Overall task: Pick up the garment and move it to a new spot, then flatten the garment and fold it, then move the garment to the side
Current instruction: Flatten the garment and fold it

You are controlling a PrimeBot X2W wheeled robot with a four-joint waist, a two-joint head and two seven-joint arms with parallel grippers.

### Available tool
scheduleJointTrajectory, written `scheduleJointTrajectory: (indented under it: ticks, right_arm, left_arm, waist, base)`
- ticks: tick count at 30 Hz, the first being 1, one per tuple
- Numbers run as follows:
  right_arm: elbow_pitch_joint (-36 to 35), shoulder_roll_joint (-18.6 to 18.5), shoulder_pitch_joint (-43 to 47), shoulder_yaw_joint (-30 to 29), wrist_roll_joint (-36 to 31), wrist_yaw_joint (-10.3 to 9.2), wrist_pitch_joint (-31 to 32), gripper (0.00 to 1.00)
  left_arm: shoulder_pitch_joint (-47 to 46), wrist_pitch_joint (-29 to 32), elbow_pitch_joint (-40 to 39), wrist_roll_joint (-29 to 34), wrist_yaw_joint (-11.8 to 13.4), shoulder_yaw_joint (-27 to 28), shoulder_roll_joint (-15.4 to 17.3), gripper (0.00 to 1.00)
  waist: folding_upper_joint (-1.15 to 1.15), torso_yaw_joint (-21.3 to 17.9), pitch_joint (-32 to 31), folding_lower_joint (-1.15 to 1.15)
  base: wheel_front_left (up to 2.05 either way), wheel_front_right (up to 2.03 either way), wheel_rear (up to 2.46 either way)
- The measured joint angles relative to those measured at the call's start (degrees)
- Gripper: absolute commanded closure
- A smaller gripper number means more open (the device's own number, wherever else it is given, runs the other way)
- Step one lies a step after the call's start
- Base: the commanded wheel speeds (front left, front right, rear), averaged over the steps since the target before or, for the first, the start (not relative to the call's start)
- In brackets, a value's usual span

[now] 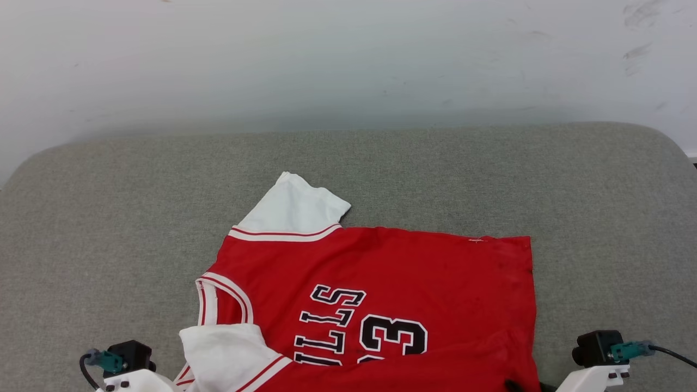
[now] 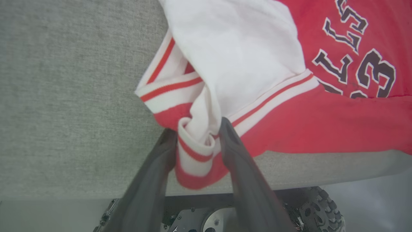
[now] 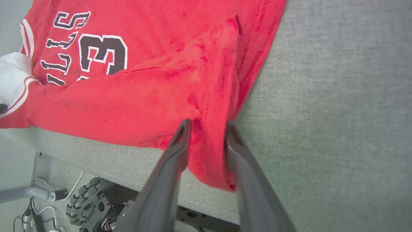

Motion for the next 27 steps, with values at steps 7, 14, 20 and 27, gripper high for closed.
scheduleJointTrajectory:
  ticks: [7,14,20,27]
  right_arm:
    - [-1.5,0.3,-1.0,-0.2,-1.8,0.0,-12.7,0.0]
    - [-4.1,1.9,-3.3,-2.5,-6.8,0.0,-22.1,0.0]
    - [-7.7,2.4,-6.0,-4.2,-11.3,0.0,-27.1,0.0]
    - [-11.2,3.7,-10.3,-5.7,-15.6,0.0,-29.6,0.0]
  left_arm:
    - [-2.1,-2.4,0.8,2.0,-1.0,0.4,0.7,0.0]
    - [-5.8,-4.7,-0.8,5.7,0.4,1.2,1.9,0.0]
    - [-11.6,-9.1,-1.0,10.0,1.1,1.5,1.2,0.0]
    - [-20.1,-14.7,1.1,14.2,0.4,1.7,-0.6,0.0]
  waist:
    - [0.0,0.0,-0.7,0.0]
    - [0.0,-0.5,-0.9,0.0]
    - [0.0,-1.6,0.9,0.0]
    - [0.0,-3.2,5.7,0.01]
  base:
    - [0.0,0.0,0.0]
    - [0.0,0.0,0.0]
    - [0.0,0.0,0.0]
    - [0.0,0.0,0.0]
